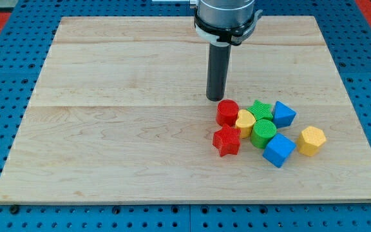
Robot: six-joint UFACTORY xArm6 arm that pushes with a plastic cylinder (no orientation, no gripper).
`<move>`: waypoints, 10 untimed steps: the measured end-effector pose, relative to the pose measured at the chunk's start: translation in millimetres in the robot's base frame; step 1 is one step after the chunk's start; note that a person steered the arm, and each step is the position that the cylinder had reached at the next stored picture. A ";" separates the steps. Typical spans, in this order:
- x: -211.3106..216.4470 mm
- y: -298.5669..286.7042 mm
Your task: Separate the heart and red blocks from the group of blocks
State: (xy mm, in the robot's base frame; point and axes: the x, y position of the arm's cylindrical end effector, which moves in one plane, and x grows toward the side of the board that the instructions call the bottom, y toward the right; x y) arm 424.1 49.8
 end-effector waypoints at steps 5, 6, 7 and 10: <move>-1.1 -0.5; 9.9 -20.1; 41.8 -47.6; 127.6 13.4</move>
State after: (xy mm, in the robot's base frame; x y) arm 551.8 63.2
